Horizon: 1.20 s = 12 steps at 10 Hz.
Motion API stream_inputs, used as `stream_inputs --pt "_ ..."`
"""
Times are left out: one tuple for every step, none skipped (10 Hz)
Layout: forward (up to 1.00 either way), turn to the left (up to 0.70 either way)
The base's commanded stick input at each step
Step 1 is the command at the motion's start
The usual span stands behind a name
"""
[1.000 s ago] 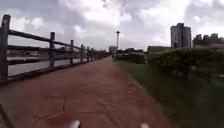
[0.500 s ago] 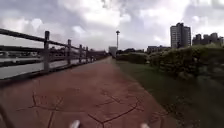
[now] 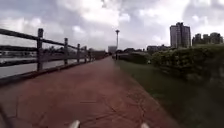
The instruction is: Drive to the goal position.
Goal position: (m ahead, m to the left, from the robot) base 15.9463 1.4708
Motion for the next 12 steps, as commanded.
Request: stream_inputs --pt "0.7 0.0" --pt "0.7 0.0" --pt "0.7 0.0" --pt "0.7 0.07" --pt "0.7 0.33" --pt "0.7 0.19" --pt "0.7 0.04" --pt "0.7 0.0" --pt "0.7 0.0" --pt "0.7 0.0" --pt "0.7 0.0" --pt "0.7 0.0"
